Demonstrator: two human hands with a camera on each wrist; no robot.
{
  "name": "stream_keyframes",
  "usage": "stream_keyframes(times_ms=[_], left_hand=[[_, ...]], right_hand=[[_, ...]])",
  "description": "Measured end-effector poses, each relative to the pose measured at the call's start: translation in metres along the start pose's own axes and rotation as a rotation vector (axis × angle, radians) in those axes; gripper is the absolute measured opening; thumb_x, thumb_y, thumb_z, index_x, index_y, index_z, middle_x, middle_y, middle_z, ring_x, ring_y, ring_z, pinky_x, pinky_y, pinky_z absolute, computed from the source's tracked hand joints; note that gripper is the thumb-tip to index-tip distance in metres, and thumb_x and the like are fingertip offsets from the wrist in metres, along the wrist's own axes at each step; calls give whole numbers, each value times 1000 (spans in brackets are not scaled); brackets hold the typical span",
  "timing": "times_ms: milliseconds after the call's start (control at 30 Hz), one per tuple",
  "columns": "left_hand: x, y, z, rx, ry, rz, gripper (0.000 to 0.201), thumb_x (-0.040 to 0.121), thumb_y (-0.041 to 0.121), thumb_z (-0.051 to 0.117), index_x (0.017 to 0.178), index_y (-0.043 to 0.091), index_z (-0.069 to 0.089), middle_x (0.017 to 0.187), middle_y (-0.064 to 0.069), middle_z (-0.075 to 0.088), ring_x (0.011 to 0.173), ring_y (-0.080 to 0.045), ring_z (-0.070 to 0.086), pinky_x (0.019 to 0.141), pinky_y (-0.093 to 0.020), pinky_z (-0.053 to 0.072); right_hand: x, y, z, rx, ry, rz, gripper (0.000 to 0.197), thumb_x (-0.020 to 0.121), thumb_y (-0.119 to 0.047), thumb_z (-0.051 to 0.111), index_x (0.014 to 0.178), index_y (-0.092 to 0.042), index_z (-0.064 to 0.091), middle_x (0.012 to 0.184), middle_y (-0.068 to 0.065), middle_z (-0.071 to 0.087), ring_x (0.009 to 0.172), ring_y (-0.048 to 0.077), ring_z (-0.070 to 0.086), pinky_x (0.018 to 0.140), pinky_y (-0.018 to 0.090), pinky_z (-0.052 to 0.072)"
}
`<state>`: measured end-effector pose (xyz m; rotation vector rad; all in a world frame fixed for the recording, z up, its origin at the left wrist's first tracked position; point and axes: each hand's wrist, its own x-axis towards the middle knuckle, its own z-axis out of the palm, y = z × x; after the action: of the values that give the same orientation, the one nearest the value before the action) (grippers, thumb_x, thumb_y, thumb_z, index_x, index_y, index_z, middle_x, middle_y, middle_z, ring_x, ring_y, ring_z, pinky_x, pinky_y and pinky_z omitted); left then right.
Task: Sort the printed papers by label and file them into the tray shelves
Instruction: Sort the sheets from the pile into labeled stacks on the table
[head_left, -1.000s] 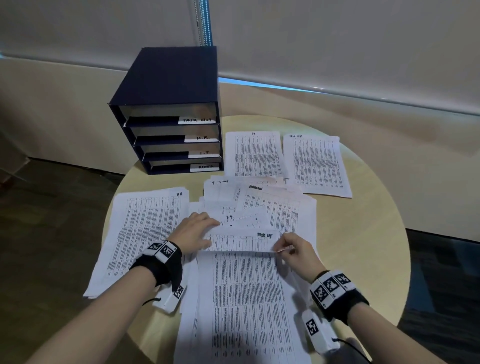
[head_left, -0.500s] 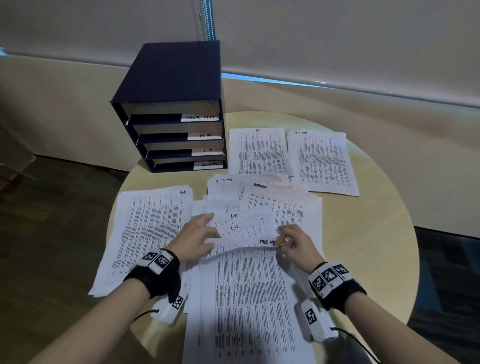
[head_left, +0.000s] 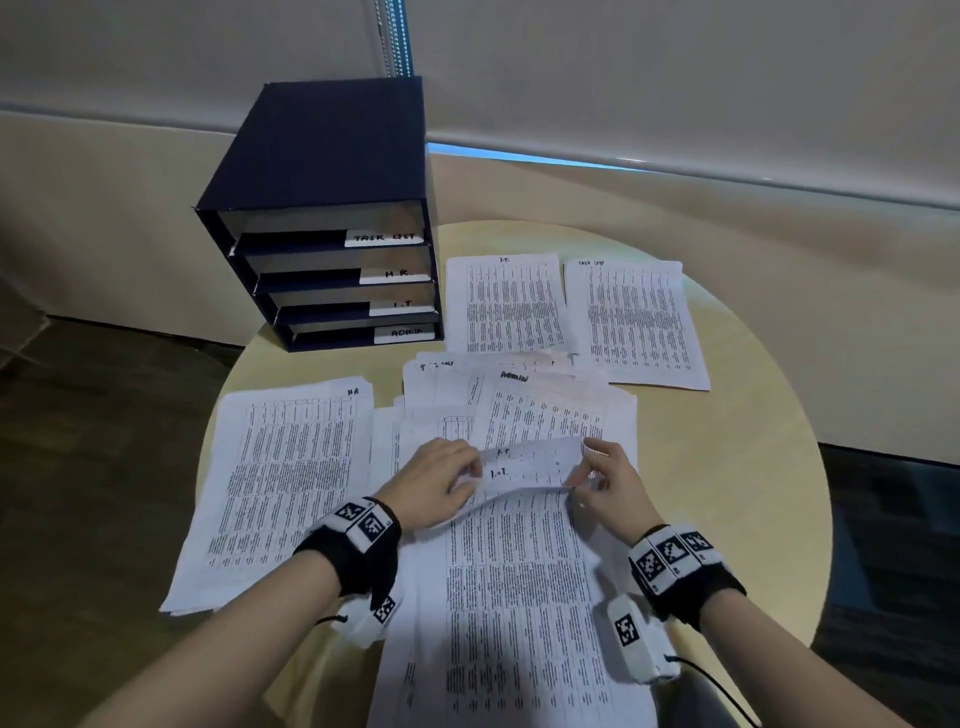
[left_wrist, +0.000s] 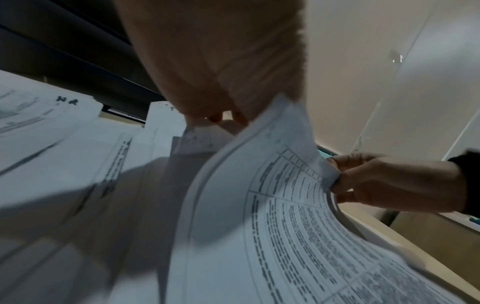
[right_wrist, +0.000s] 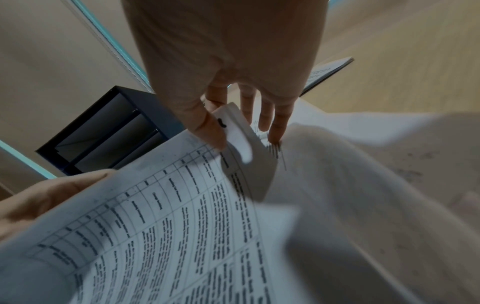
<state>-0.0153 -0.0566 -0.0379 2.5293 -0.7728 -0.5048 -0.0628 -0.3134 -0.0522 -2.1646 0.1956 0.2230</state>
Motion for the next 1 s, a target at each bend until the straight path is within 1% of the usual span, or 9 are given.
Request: stream_keyframes(times_ms=[200, 300, 400, 500, 600, 733, 800, 900, 1000], left_hand=[[53, 14, -16, -519, 111, -373, 59, 95, 30, 54, 144, 16, 25, 140, -6, 36, 119, -21, 47, 101, -39, 45], [76, 21, -22, -737, 128, -493, 69, 89, 20, 67, 143, 10, 26, 136, -9, 39, 113, -21, 47, 85, -25, 48], [81, 26, -22, -855, 161, -456, 42, 88, 1, 64, 124, 4, 43, 116, -7, 50, 105, -21, 51, 63, -9, 47], [72, 19, -21, -618, 70, -327, 21, 90, 9, 62, 111, 7, 61, 108, -9, 65, 99, -26, 63, 83, -31, 53], [49, 9, -22, -391, 1, -243, 6, 92, 16, 60, 96, 15, 64, 89, 4, 61, 69, -9, 55, 65, -22, 50], [16, -14, -19, -347, -28, -227, 22, 93, 19, 59, 76, 32, 64, 101, 4, 66, 91, -20, 62, 85, -38, 52], [5, -26, -20, -292, -77, -221, 22, 93, 22, 59, 78, 36, 66, 91, 6, 69, 87, -23, 65, 80, -44, 55], [-6, -34, -24, -257, -78, -187, 28, 93, 17, 59, 75, 38, 64, 76, 5, 66, 70, -20, 58, 65, -36, 48], [-9, -34, -30, -303, -78, -208, 23, 92, 20, 62, 72, 31, 61, 68, 6, 59, 61, -11, 47, 60, -22, 37]], right_hand=[[-4, 10, -2, -113, 104, 81, 21, 74, -8, 63, 65, -25, 58, 133, 4, 47, 126, 23, 40, 106, 49, 33], [-5, 9, -3, -88, 114, 97, 24, 75, -5, 61, 63, -25, 56, 134, 8, 45, 129, 25, 37, 110, 43, 31], [-8, 6, -5, -45, 114, 108, 24, 73, -2, 58, 62, -23, 57, 135, 9, 45, 130, 24, 36, 110, 41, 29], [-9, 6, -10, -34, 116, 84, 23, 72, -2, 62, 63, -23, 59, 135, 9, 44, 132, 26, 33, 111, 45, 28], [-12, 4, -16, -64, 199, 75, 19, 75, -2, 65, 70, -20, 60, 140, 8, 37, 134, 27, 25, 113, 48, 22], [-7, 5, -16, -8, 215, 41, 25, 74, 1, 67, 65, -22, 58, 143, 6, 33, 135, 25, 25, 114, 41, 20], [-2, 2, -12, 45, 142, 47, 23, 73, 0, 67, 66, -20, 57, 143, 4, 35, 135, 23, 29, 114, 45, 23], [4, -6, -3, 78, 47, 62, 13, 75, -2, 66, 75, -14, 61, 138, 2, 41, 131, 21, 37, 112, 45, 28], [6, -12, 8, 40, -18, 85, 21, 76, -3, 64, 64, -20, 60, 134, 3, 46, 128, 22, 39, 112, 42, 27]])
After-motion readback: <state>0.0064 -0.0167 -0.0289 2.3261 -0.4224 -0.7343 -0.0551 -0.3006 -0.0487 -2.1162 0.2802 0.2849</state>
